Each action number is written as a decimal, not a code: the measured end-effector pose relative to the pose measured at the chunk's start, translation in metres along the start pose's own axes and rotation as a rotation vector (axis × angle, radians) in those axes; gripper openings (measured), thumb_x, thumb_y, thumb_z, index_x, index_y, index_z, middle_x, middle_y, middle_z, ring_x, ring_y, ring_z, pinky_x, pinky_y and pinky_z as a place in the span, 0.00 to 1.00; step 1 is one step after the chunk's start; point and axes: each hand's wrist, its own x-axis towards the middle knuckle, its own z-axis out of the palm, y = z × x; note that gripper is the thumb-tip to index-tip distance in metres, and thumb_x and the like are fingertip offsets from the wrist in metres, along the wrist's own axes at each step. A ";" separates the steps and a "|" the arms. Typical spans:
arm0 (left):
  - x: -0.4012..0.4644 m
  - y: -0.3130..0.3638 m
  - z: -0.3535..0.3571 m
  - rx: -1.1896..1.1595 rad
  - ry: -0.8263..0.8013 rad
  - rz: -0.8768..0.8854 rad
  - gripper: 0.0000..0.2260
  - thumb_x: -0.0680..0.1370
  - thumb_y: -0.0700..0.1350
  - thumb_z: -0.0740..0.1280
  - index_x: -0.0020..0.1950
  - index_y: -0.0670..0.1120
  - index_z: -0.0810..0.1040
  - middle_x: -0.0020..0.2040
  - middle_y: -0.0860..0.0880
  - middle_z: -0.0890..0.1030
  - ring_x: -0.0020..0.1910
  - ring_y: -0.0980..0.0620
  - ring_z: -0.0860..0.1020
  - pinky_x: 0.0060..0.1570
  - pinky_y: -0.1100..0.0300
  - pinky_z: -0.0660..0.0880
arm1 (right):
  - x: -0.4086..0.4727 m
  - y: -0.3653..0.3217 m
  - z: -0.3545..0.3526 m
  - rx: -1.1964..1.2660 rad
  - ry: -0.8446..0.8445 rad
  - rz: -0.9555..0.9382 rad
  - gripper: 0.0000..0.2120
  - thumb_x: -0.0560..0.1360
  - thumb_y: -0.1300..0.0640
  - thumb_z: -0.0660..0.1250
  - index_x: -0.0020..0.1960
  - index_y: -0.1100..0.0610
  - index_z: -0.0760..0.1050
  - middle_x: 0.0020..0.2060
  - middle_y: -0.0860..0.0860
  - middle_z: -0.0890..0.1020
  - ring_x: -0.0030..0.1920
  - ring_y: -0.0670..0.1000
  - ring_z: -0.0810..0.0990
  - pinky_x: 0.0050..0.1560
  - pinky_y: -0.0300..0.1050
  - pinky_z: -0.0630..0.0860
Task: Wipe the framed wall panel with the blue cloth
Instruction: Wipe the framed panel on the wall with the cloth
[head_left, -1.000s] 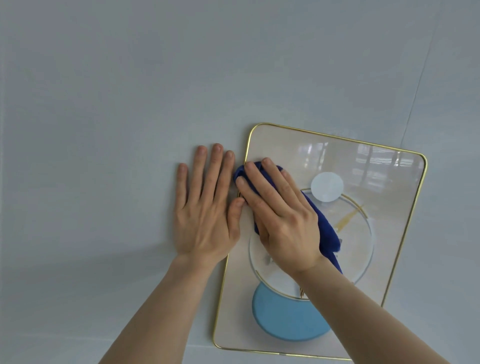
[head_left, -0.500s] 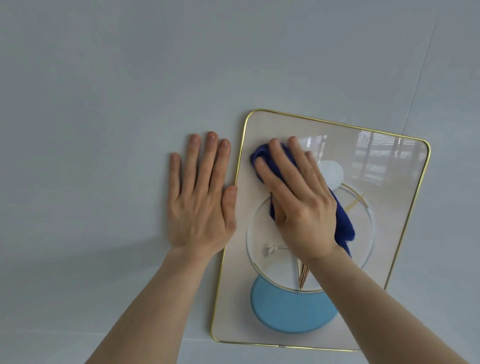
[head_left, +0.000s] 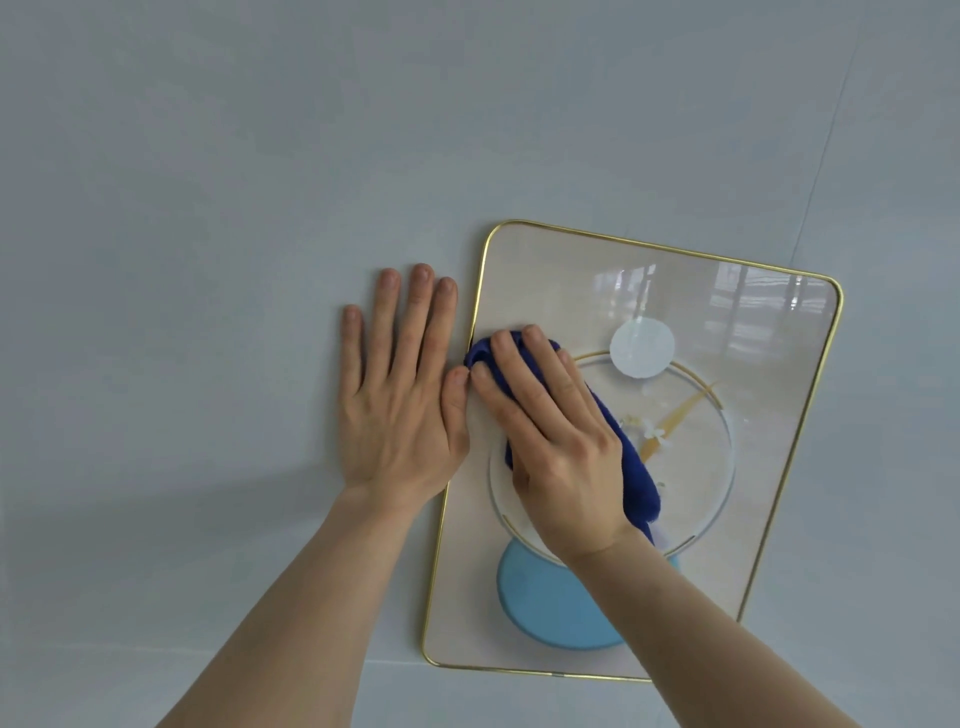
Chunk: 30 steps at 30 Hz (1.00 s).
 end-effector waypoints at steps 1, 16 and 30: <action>0.000 0.000 -0.001 -0.002 -0.011 -0.002 0.27 0.87 0.52 0.42 0.86 0.46 0.48 0.87 0.47 0.50 0.86 0.44 0.48 0.84 0.42 0.46 | 0.000 0.001 -0.002 0.005 -0.015 -0.004 0.19 0.83 0.69 0.66 0.72 0.60 0.78 0.74 0.58 0.76 0.78 0.63 0.70 0.76 0.64 0.71; 0.008 0.011 -0.043 -0.097 -0.299 -0.079 0.29 0.86 0.55 0.43 0.86 0.48 0.47 0.87 0.49 0.45 0.86 0.46 0.43 0.84 0.43 0.43 | -0.055 -0.017 -0.074 -0.200 -0.380 -0.228 0.21 0.76 0.74 0.67 0.62 0.56 0.86 0.65 0.52 0.86 0.68 0.58 0.82 0.66 0.53 0.82; -0.041 0.036 -0.129 -0.455 -0.452 -0.210 0.11 0.83 0.46 0.65 0.64 0.50 0.81 0.65 0.51 0.82 0.68 0.46 0.76 0.68 0.51 0.69 | -0.090 -0.035 -0.158 0.112 -0.590 0.888 0.15 0.73 0.70 0.69 0.42 0.52 0.86 0.38 0.46 0.87 0.41 0.52 0.85 0.40 0.41 0.78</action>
